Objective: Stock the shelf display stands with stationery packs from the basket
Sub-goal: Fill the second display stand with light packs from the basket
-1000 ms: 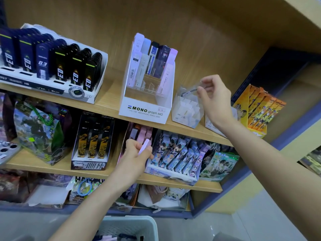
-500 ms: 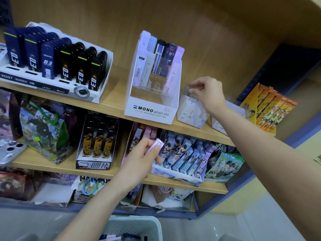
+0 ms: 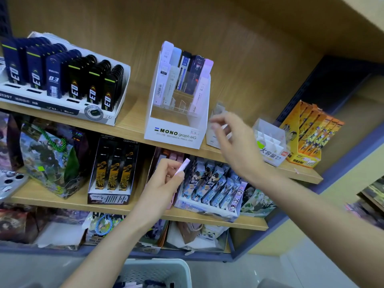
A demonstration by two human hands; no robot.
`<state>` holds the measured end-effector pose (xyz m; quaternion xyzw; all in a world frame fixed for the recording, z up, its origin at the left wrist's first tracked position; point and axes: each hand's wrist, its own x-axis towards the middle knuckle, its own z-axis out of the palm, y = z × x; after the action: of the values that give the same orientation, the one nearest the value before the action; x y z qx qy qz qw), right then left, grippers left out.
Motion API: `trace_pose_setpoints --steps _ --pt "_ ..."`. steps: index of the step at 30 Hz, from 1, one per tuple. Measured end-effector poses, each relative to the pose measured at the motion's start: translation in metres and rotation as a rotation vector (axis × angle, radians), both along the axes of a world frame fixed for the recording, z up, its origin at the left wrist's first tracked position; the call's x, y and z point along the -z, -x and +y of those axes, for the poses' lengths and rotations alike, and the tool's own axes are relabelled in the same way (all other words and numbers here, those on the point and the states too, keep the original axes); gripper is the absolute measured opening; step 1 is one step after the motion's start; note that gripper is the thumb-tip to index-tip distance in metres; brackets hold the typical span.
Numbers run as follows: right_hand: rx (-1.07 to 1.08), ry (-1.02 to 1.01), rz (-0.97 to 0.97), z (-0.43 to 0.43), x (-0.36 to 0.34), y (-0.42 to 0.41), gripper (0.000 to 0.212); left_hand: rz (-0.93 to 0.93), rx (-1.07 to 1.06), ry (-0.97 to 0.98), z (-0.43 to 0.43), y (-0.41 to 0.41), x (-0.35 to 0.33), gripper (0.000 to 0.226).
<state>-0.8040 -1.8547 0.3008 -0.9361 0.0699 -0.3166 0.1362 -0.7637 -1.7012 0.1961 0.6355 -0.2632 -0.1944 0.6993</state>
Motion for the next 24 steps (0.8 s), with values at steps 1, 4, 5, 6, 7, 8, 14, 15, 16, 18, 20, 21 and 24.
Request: trace_pose_setpoints --steps 1,4,5,6,7,8,14,15,16,18,20,21,24 --pt "-0.043 -0.012 0.088 0.008 0.006 0.008 0.022 -0.027 0.006 0.014 0.002 0.001 0.001 0.009" --pt "-0.128 0.000 0.303 0.024 0.021 0.025 0.025 -0.063 0.004 0.000 0.006 0.002 0.000 0.013" --pt "-0.139 -0.017 0.349 0.027 0.026 0.028 0.025 -0.069 -0.007 -0.021 0.007 0.003 -0.001 0.015" --pt "-0.137 -0.059 0.396 0.030 0.029 0.032 0.024 -0.085 -0.022 -0.043 0.008 0.004 -0.001 0.017" --pt "-0.132 -0.118 0.442 0.033 0.032 0.035 0.023 -0.112 -0.035 -0.060 0.010 0.005 -0.001 0.020" --pt "-0.130 -0.183 0.476 0.035 0.034 0.037 0.020 -0.142 -0.044 -0.069 0.013 0.006 -0.002 0.022" --pt "-0.121 -0.504 0.327 0.044 0.028 0.045 0.010 -0.112 -0.102 -0.036 0.031 0.003 -0.004 0.019" --pt "-0.127 -0.552 0.301 0.045 0.026 0.047 0.011 -0.049 -0.116 0.011 0.034 0.003 -0.006 0.017" --pt "-0.140 -0.595 0.287 0.047 0.025 0.049 0.011 0.007 -0.131 0.058 0.037 0.002 -0.007 0.016" --pt "-0.168 -0.658 0.296 0.053 0.026 0.053 0.010 0.068 -0.164 0.138 0.042 0.003 -0.012 0.015" --pt "-0.185 -0.642 0.335 0.059 0.031 0.055 0.012 0.076 -0.194 0.225 0.046 0.006 -0.018 0.014" --pt "-0.190 -0.603 0.355 0.062 0.034 0.055 0.014 0.062 -0.200 0.256 0.048 0.008 -0.022 0.015" --pt "-0.223 -0.535 0.347 0.070 0.036 0.056 0.015 -0.073 -0.198 0.246 0.050 0.013 -0.032 0.019"
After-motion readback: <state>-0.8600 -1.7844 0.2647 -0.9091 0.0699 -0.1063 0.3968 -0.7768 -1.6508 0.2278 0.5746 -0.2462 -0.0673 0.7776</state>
